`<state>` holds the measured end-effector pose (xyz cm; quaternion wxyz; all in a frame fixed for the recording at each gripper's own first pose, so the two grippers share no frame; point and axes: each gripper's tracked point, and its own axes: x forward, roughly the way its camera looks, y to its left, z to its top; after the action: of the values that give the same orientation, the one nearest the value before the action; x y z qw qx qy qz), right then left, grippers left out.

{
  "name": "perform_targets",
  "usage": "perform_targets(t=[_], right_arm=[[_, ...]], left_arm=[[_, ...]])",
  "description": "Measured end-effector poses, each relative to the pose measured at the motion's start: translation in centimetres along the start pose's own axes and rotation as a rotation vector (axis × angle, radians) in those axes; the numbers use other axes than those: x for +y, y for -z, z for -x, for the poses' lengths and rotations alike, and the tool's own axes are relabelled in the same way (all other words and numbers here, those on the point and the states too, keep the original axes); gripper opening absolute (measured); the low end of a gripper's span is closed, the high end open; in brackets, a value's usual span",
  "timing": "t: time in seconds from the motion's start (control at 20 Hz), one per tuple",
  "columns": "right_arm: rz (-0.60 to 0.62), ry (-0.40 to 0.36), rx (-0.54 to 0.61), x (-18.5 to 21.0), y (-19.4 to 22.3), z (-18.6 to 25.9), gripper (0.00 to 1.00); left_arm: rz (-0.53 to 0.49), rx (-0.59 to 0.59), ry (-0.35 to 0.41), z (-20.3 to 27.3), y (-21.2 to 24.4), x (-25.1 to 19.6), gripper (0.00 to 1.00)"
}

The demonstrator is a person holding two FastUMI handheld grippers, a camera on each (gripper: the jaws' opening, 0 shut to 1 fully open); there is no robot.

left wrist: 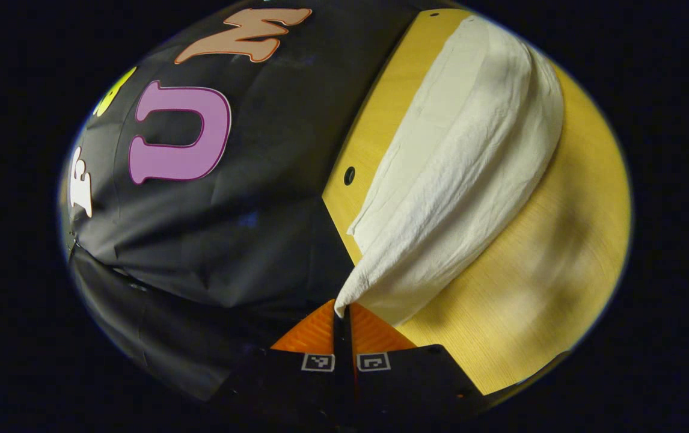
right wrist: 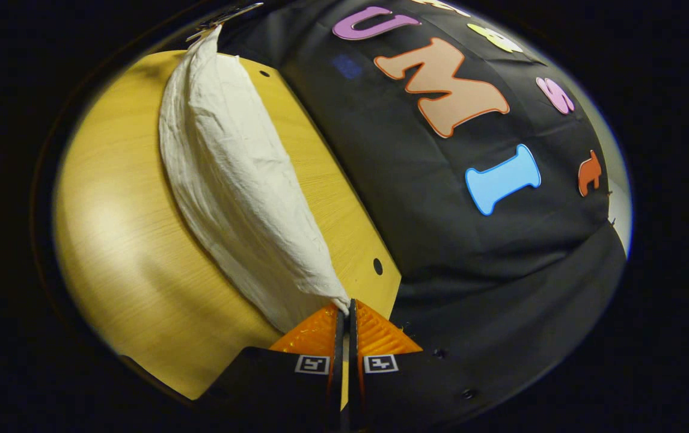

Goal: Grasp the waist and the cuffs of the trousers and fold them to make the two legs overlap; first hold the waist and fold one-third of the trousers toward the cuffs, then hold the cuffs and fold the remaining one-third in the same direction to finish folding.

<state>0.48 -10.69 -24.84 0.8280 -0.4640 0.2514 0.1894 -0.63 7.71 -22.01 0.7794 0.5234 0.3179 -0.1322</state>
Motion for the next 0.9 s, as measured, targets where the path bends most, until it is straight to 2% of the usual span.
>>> perform_targets(t=[0.05, 0.15, 0.4, 0.65, 0.75, 0.85, 0.9], right_arm=[[-0.009, 0.013, 0.009, -0.5, -0.4, -0.7, 0.04], [-0.029, 0.03, 0.021, -1.1, -1.2, -1.9, 0.07], [-0.074, 0.065, 0.061, -1.5, -2.4, -5.2, 0.04], [-0.144, 0.074, 0.114, -1.1, -2.7, -9.3, 0.09], [-0.159, 0.079, 0.136, -0.8, -2.5, -10.9, 0.05], [-0.173, 0.086, 0.159, -0.5, -2.2, -12.4, 0.07], [-0.18, 0.089, 0.172, -0.3, -2.1, -13.1, 0.05]], left_arm=[[0.02, -0.013, 0.002, -0.7, -0.6, 0.3, 0.0], [0.043, -0.041, 0.012, -2.5, -2.2, 0.9, 0.0], [0.085, -0.093, 0.011, -6.7, -5.3, 3.0, 0.0], [0.105, -0.113, 0.014, -11.5, -7.4, 2.7, 0.0], [0.106, -0.116, 0.021, -13.3, -7.8, 2.2, 0.0], [0.126, -0.121, 0.023, -14.8, -8.2, 1.9, 0.0], [0.13, -0.122, 0.022, -15.6, -8.3, 1.8, 0.0]])
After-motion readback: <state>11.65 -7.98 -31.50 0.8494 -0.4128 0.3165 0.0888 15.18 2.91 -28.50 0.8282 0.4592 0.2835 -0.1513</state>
